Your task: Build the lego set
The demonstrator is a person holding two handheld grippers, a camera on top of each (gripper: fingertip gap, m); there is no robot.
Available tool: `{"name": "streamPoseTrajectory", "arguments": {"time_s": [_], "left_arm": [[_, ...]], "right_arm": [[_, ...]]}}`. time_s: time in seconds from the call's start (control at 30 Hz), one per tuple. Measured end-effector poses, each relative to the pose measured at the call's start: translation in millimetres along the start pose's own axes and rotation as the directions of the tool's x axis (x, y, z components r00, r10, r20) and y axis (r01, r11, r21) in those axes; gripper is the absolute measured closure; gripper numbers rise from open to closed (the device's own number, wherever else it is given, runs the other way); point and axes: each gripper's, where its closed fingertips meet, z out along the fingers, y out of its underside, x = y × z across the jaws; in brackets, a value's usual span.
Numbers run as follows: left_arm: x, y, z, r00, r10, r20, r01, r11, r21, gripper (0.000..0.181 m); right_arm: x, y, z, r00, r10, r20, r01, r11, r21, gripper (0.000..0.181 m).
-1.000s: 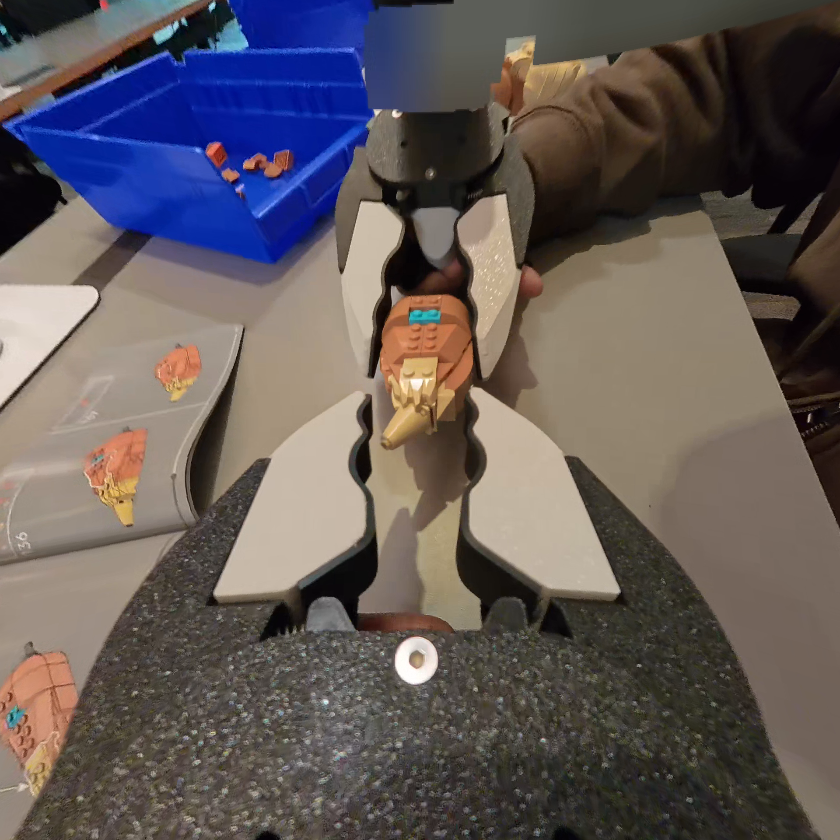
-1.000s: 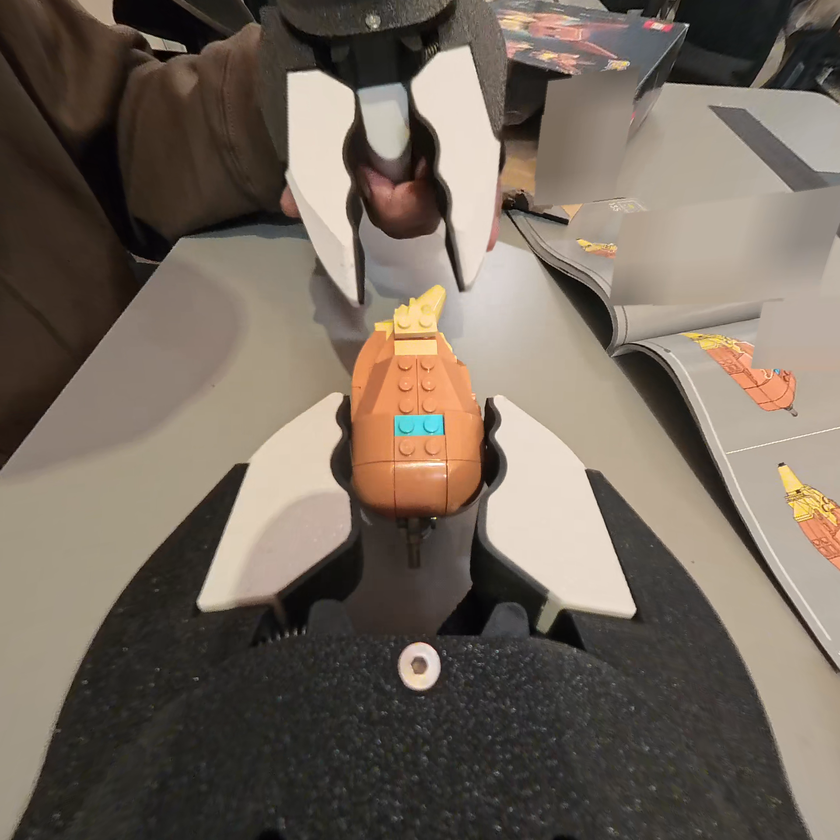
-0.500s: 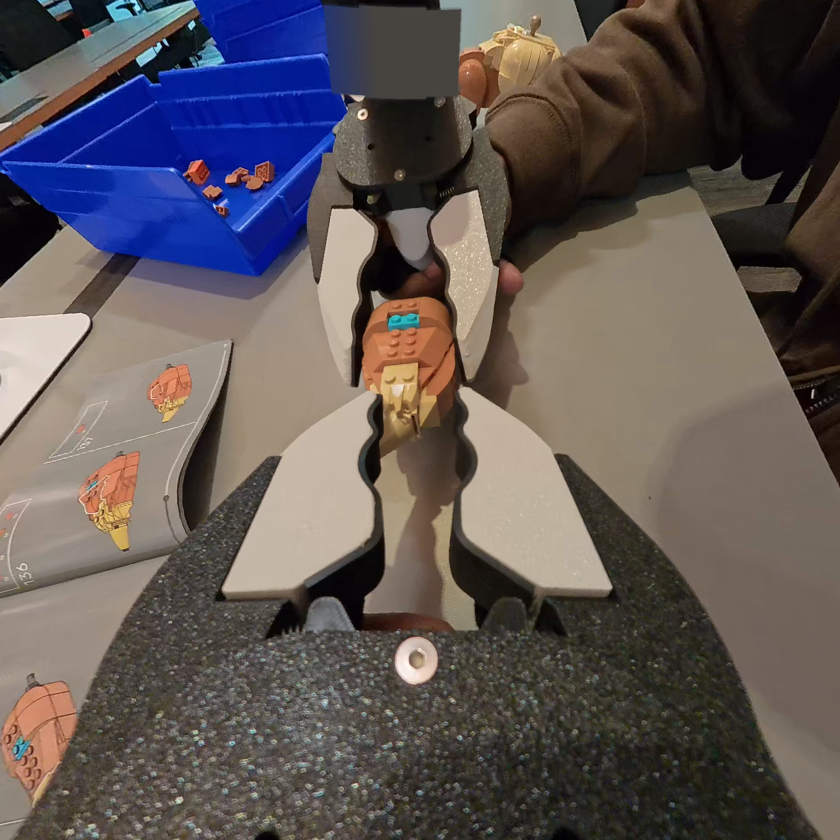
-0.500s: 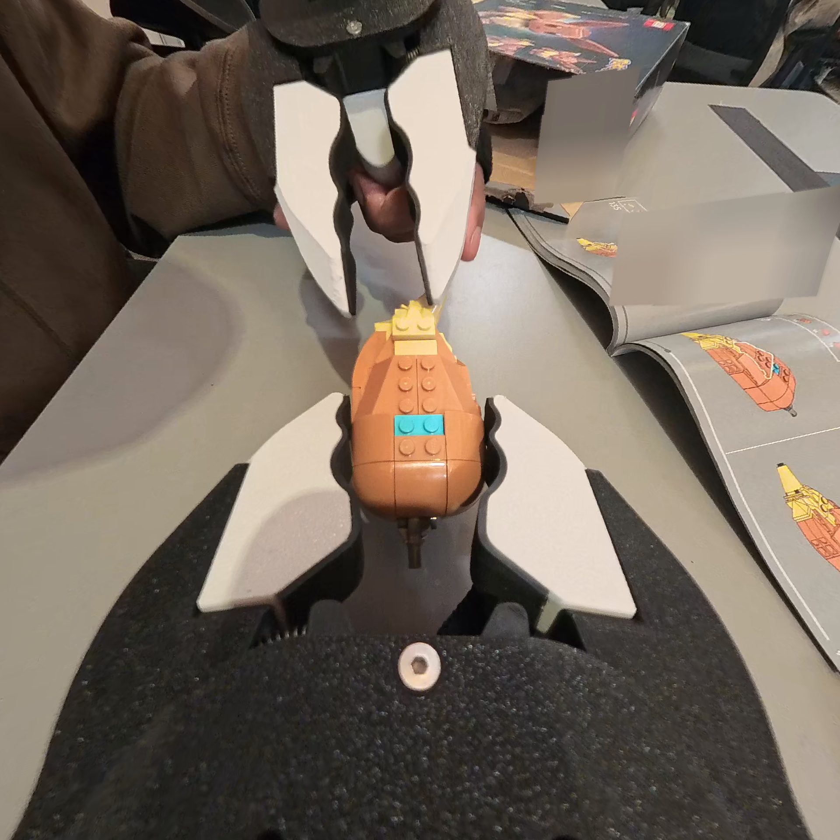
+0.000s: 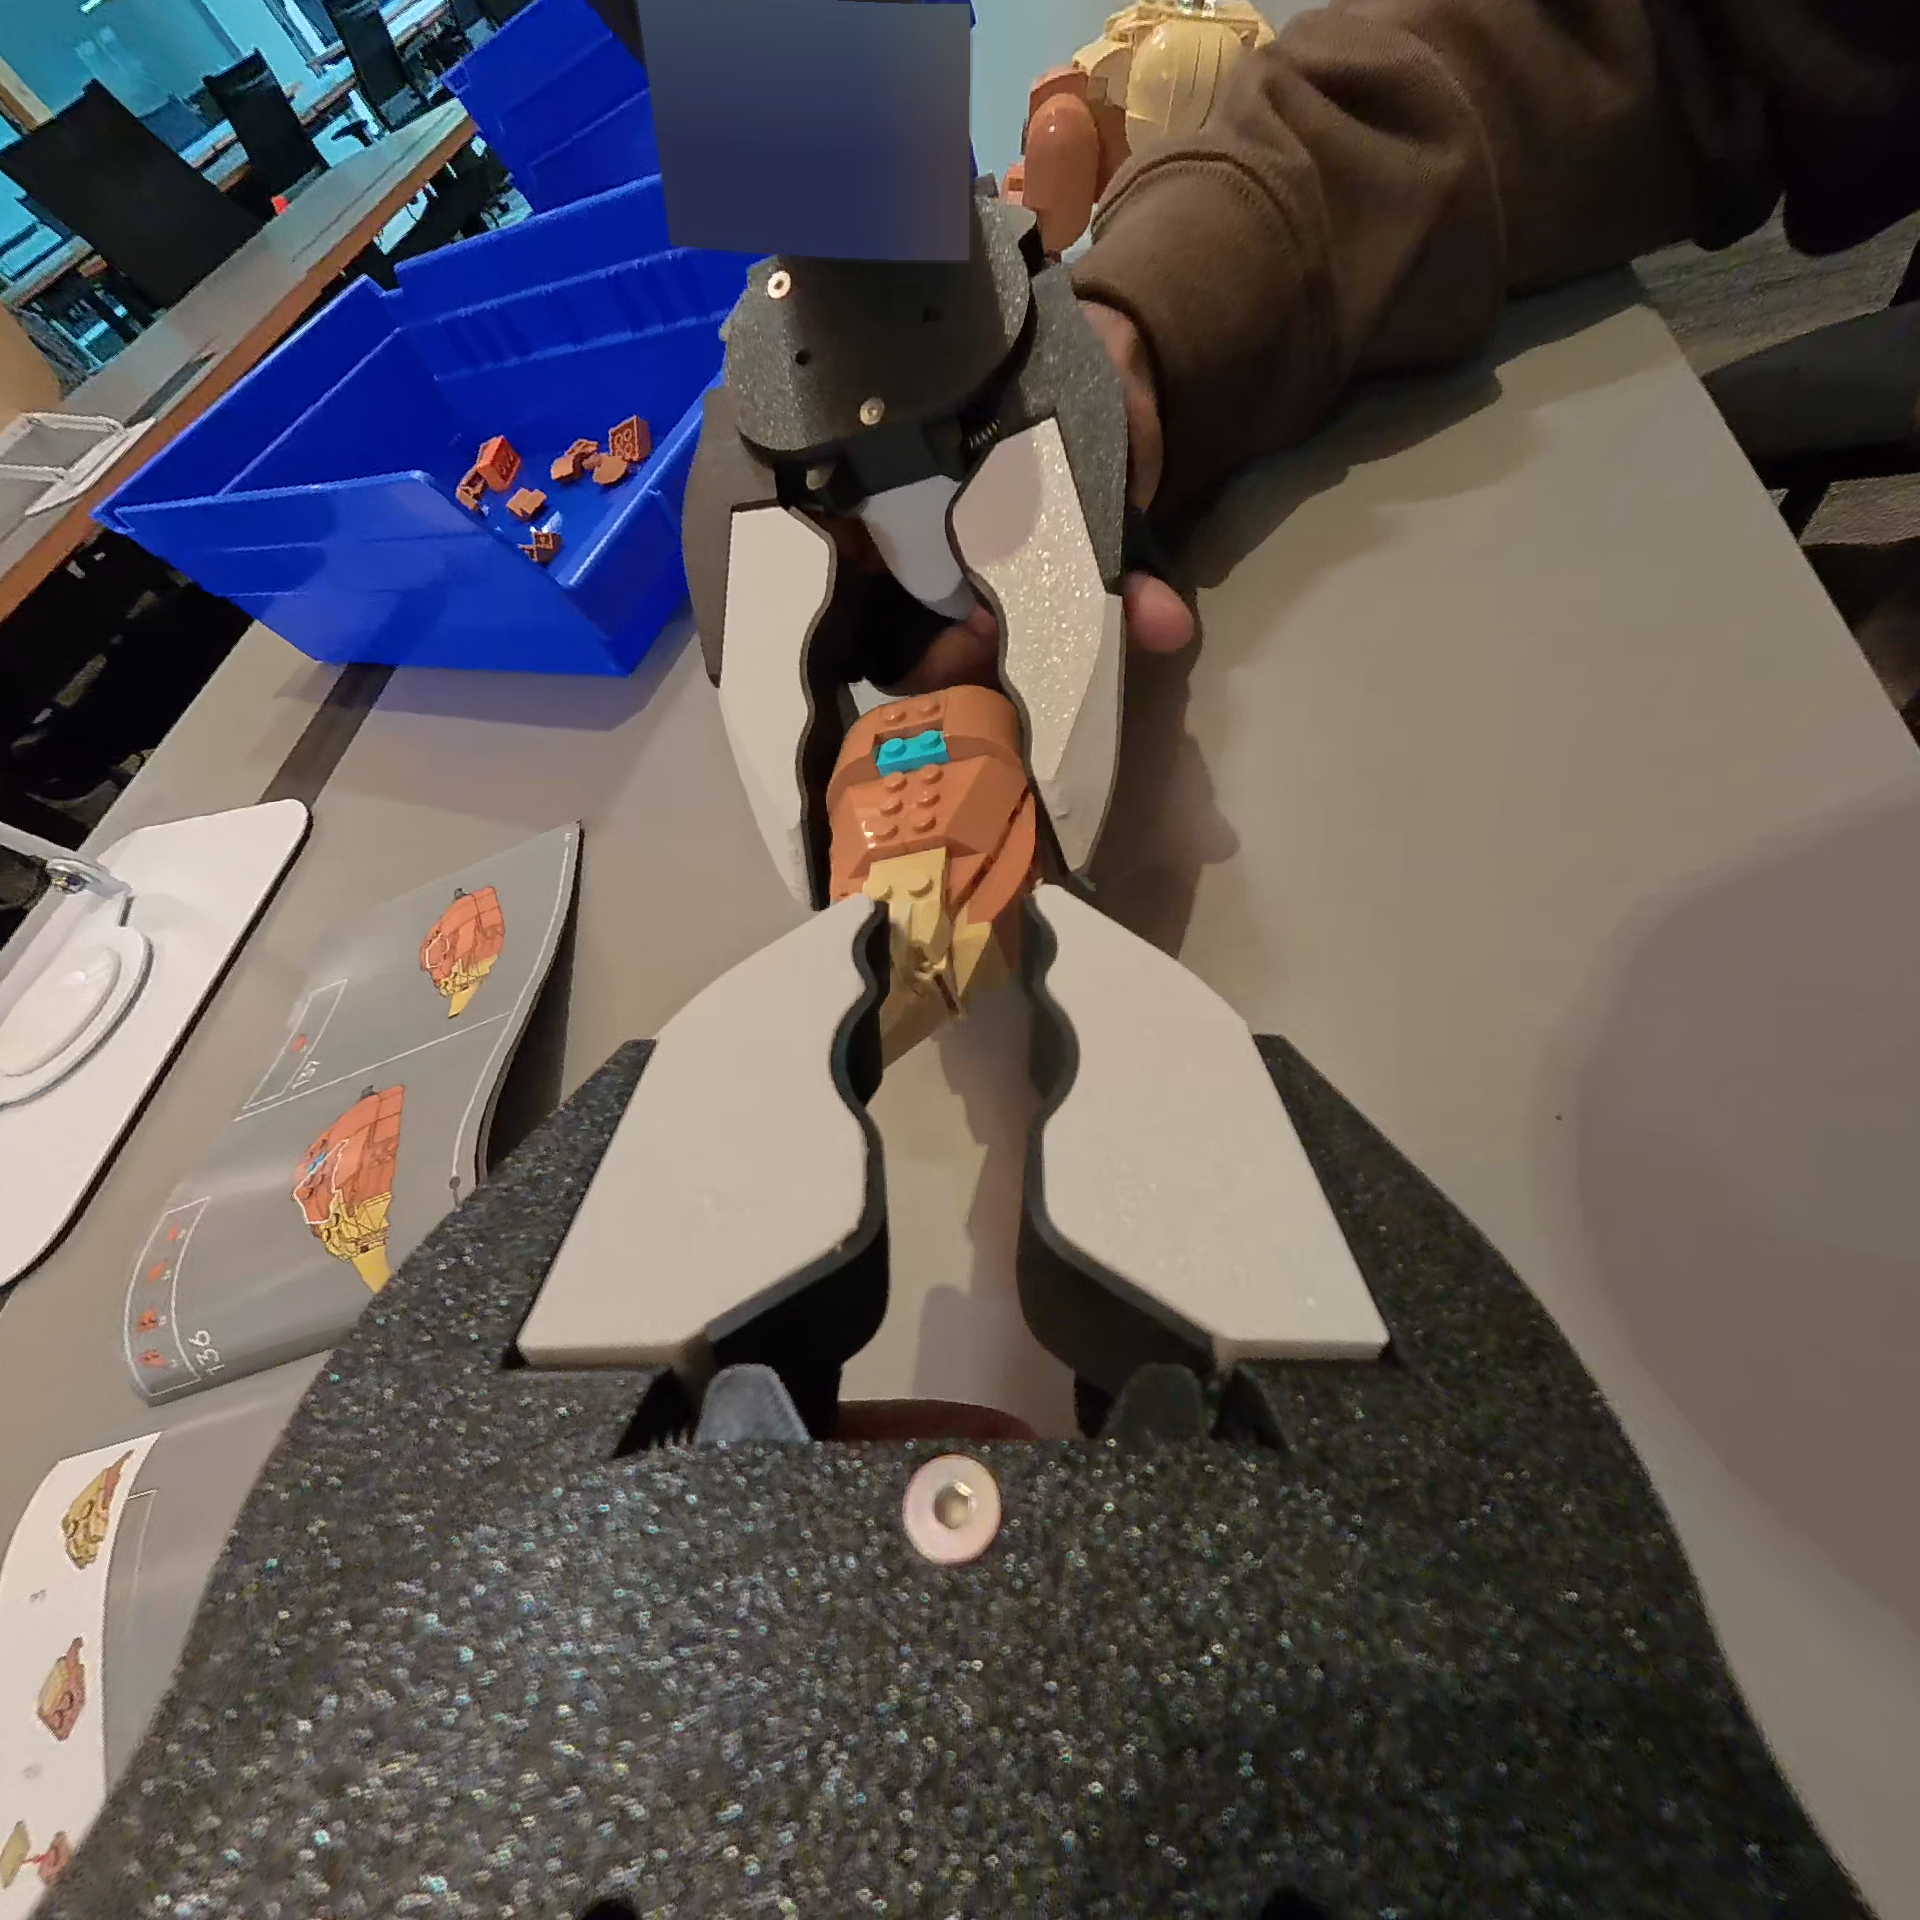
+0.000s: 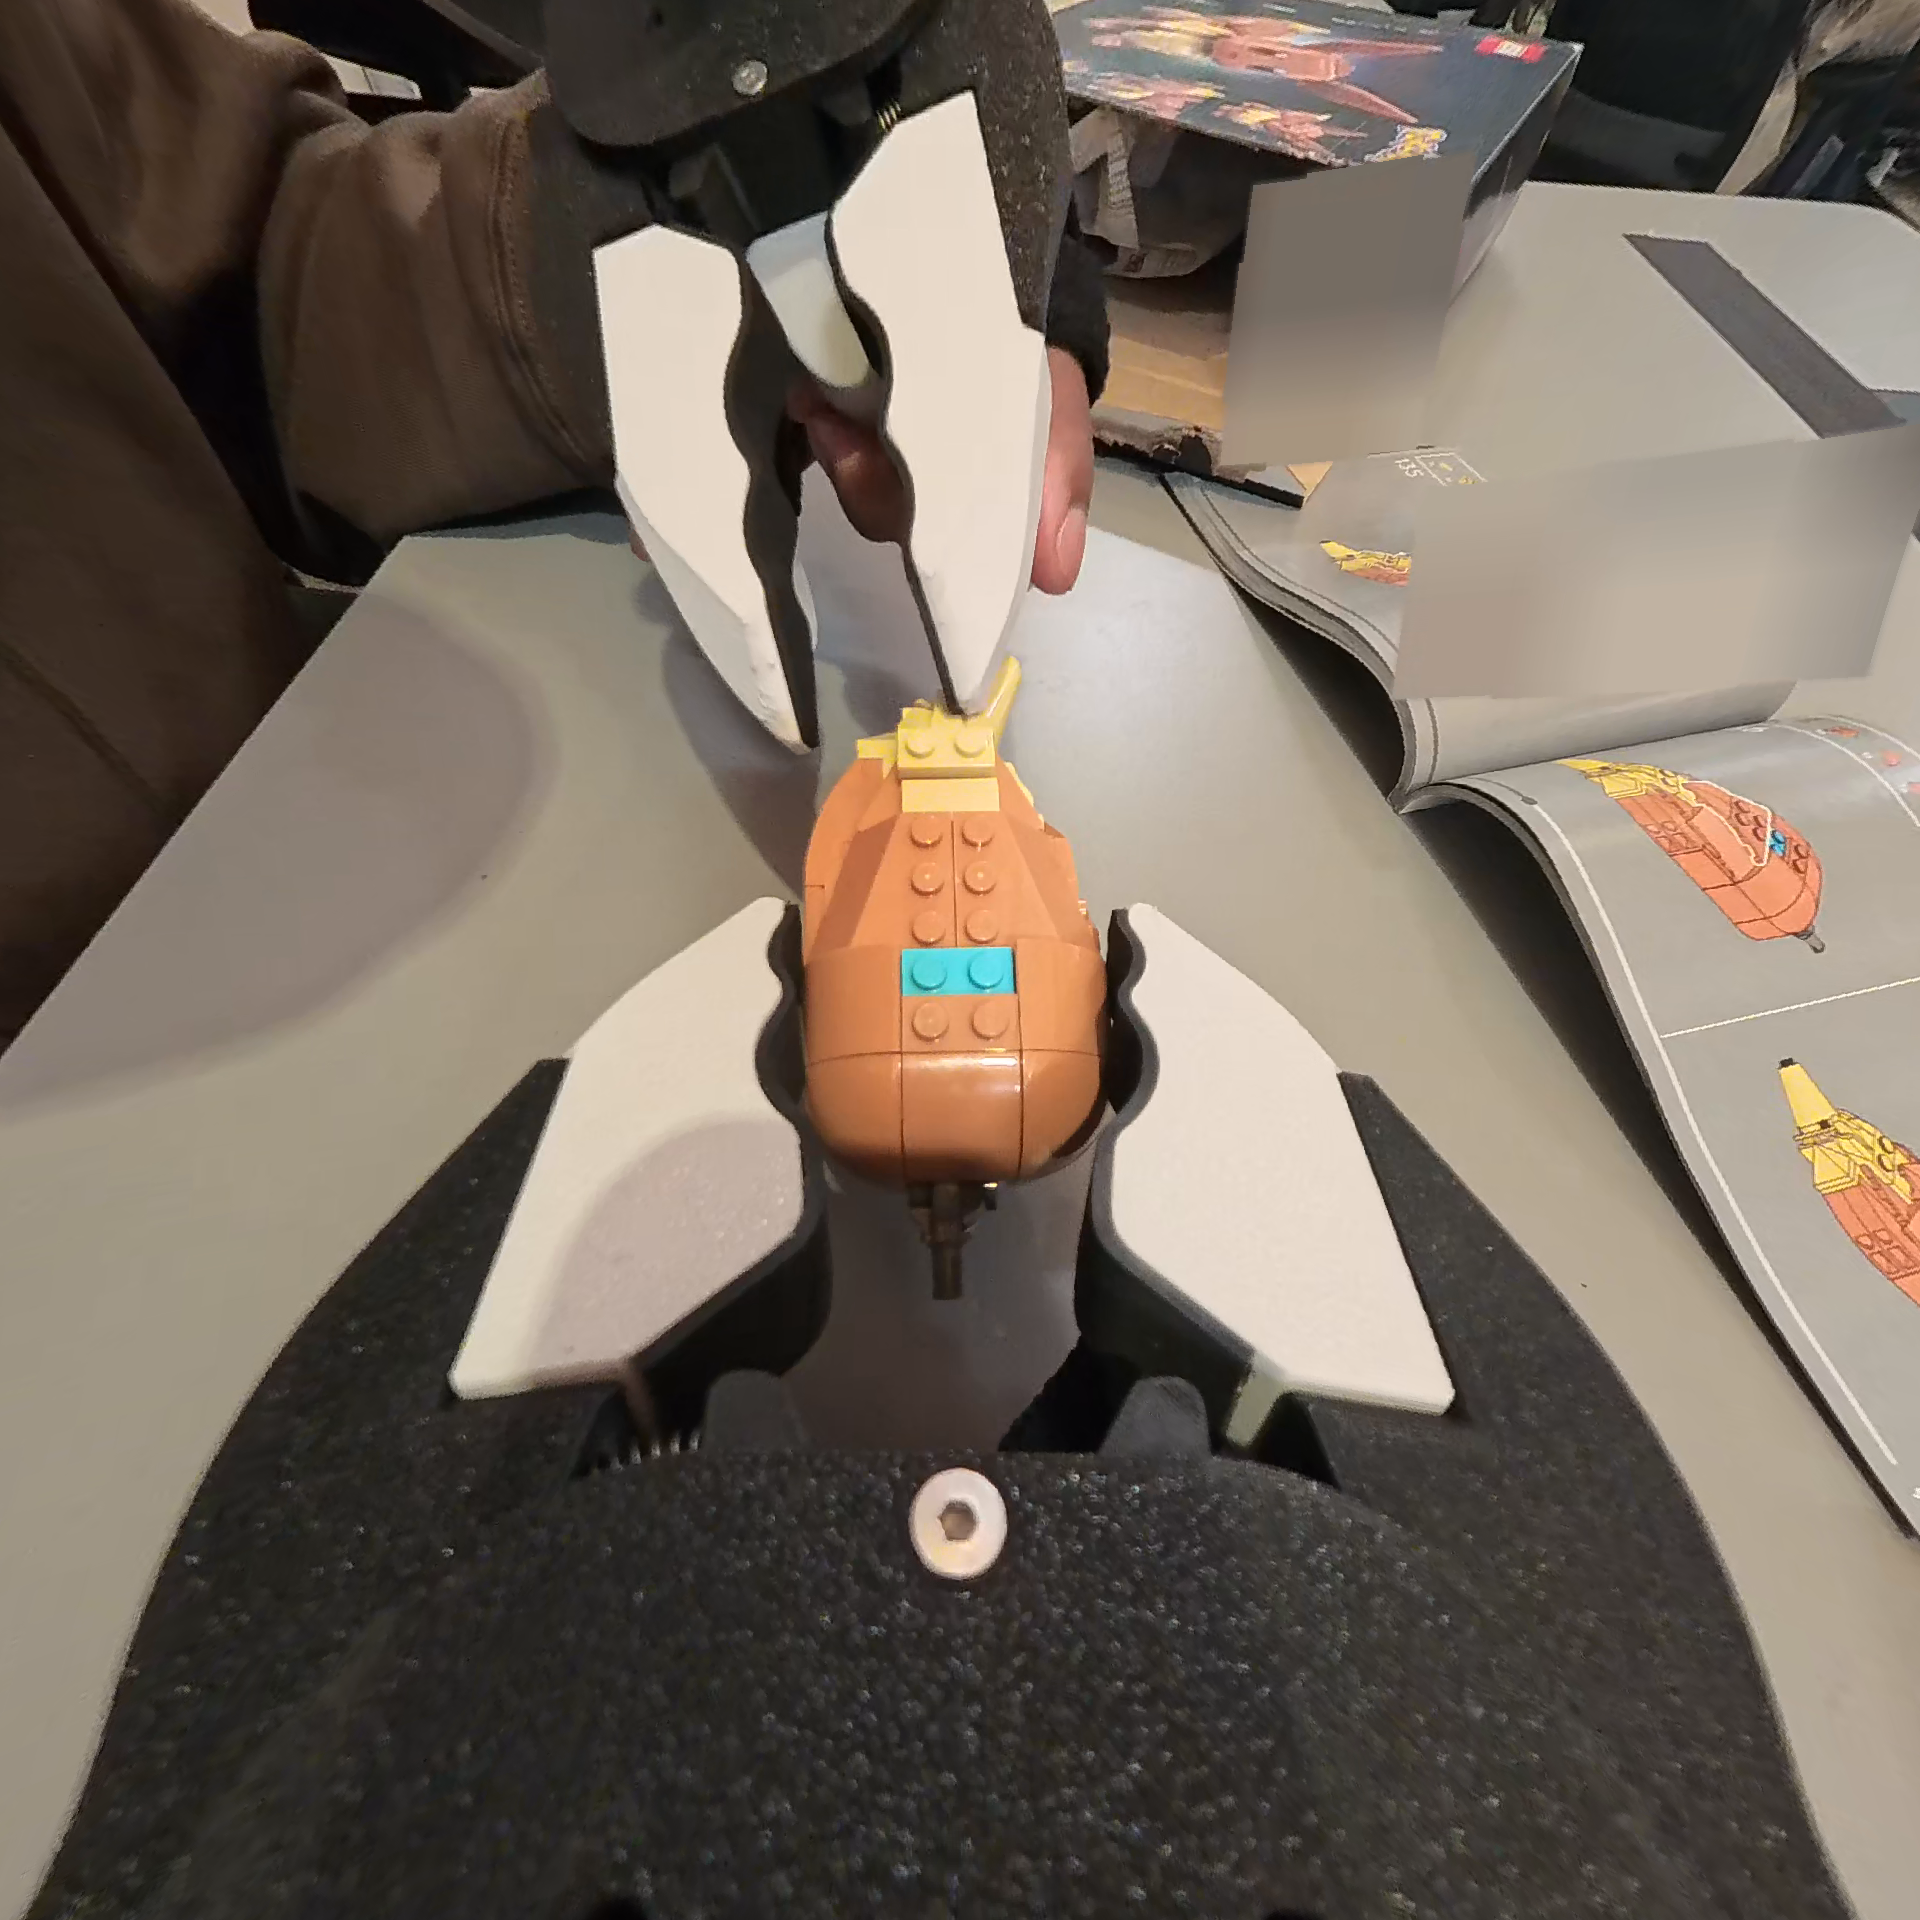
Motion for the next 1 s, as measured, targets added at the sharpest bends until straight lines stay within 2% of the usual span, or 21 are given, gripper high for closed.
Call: {"name": "streamPoseTrajectory", "arguments": {"time_s": [0.17,0.23,0.27,0.3,0.33,0.37,0.43,0.53,0.6,0.7,0.77,0.93,1.0], "left_arm": [[-8,-9,-7,0.998,-0.059,0.022,0.057,0.996,0.071,0.157],[-22,-9,-12,0.984,-0.17,0.06,0.164,0.981,0.102,0.154],[-31,-7,-15,0.959,-0.27,0.081,0.26,0.959,0.117,0.15],[-38,-4,-17,0.915,-0.396,0.084,0.383,0.914,0.137,0.142],[-44,-2,-19,0.839,-0.54,0.074,0.524,0.836,0.162,0.137],[-48,2,-20,0.733,-0.678,0.061,0.658,0.729,0.188,0.132],[-48,4,-20,0.526,-0.851,-0.011,0.822,0.505,0.263,0.124],[-38,3,-13,0.305,-0.944,-0.126,0.918,0.256,0.303,0.121],[-38,7,-7,0.201,-0.966,-0.162,0.938,0.143,0.316,0.12],[-40,17,3,0.079,-0.979,-0.186,0.947,0.015,0.322,0.12],[-40,21,8,0.027,-0.979,-0.204,0.946,-0.041,0.321,0.12],[-39,17,17,-0.025,-0.967,-0.255,0.936,-0.112,0.334,0.123],[-38,15,18,-0.02,-0.965,-0.261,0.936,-0.11,0.334,0.123]], "right_arm": [[2,-1,-1,1.0,0.003,-0.012,-0.003,1.0,0.007,0.125],[4,-1,-1,1.0,0.003,-0.028,-0.003,1.0,0.009,0.125],[6,-1,-1,0.999,0.007,-0.039,-0.007,1.0,0.01,0.125],[8,-2,-2,0.998,0.012,-0.054,-0.011,1.0,0.013,0.125],[11,-2,-2,0.997,0.021,-0.071,-0.02,1.0,0.017,0.125],[14,-2,-3,0.995,0.033,-0.091,-0.031,0.999,0.022,0.125],[21,-3,-5,0.99,0.056,-0.129,-0.052,0.998,0.035,0.125],[27,-2,-7,0.982,0.049,-0.182,-0.044,0.999,0.031,0.125],[29,-2,-7,0.977,0.038,-0.208,-0.032,0.999,0.029,0.125],[29,-3,-7,0.97,0.009,-0.244,-0.004,1.0,0.022,0.125],[30,-4,-8,0.962,-0.005,-0.271,0.012,1.0,0.023,0.125],[29,-6,-10,0.952,-0.028,-0.306,0.036,0.999,0.021,0.125],[29,-6,-10,0.952,-0.029,-0.305,0.037,0.999,0.022,0.125]]}}
